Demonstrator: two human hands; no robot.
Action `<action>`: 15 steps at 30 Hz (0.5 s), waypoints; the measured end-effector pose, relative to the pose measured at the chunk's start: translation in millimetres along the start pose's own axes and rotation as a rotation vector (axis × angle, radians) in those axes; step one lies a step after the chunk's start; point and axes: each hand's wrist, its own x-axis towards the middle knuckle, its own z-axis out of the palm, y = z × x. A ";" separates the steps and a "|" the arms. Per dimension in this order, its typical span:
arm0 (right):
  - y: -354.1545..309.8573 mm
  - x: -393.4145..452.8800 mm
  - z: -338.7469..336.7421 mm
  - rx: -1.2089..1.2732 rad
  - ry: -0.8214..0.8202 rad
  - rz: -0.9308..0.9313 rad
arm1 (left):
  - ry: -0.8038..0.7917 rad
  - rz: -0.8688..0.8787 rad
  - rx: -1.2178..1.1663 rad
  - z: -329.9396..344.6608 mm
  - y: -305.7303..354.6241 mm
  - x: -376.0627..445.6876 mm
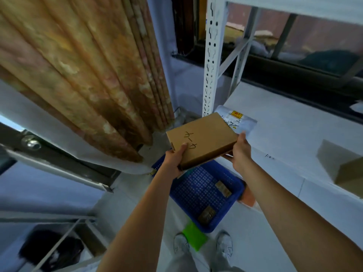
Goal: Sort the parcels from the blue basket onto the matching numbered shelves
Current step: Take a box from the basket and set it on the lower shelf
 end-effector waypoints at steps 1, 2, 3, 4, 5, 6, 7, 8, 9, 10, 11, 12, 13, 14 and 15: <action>-1.8 -1.1 1.1 0.038 0.008 0.004 | -0.018 0.030 -0.003 2.5 -0.1 -3.5; -5.1 -3.6 2.3 0.087 0.018 0.008 | -0.034 0.065 0.003 5.3 0.1 -7.9; -8.2 -3.9 3.2 0.141 0.038 0.012 | -0.047 0.103 0.020 8.2 0.6 -11.4; -11.4 -3.4 3.4 0.190 0.064 0.019 | -0.056 0.136 0.040 10.9 0.7 -14.8; -15.5 -4.7 4.2 0.240 0.085 0.029 | -0.068 0.163 0.055 13.1 0.5 -18.7; -19.8 -5.4 4.7 0.296 0.085 0.039 | -0.080 0.179 0.066 14.6 1.1 -21.8; -24.6 -6.4 4.4 0.336 0.066 0.053 | -0.093 0.190 0.069 15.8 1.6 -24.8; -30.2 -10.4 3.6 0.356 0.029 0.066 | -0.109 0.194 0.067 16.6 2.4 -28.9; -35.9 -14.0 2.2 0.344 -0.012 0.074 | -0.121 0.193 0.070 16.3 3.3 -31.3; -41.5 -16.5 -0.1 0.295 -0.044 0.076 | -0.121 0.191 0.086 15.9 4.8 -34.1; -46.8 -19.1 -3.6 0.221 -0.062 0.066 | -0.117 0.190 0.104 15.8 5.9 -36.4; -51.7 -22.2 -7.5 0.147 -0.076 0.049 | -0.111 0.188 0.124 15.4 6.7 -38.3; -55.8 -23.1 -11.7 0.087 -0.089 0.021 | -0.120 0.181 0.134 15.4 7.5 -38.9; -60.1 -23.2 -15.5 0.055 -0.104 -0.009 | -0.148 0.164 0.129 16.4 9.0 -42.2; -63.6 -22.2 -18.9 0.044 -0.115 -0.037 | -0.194 0.139 0.110 18.8 11.5 -45.7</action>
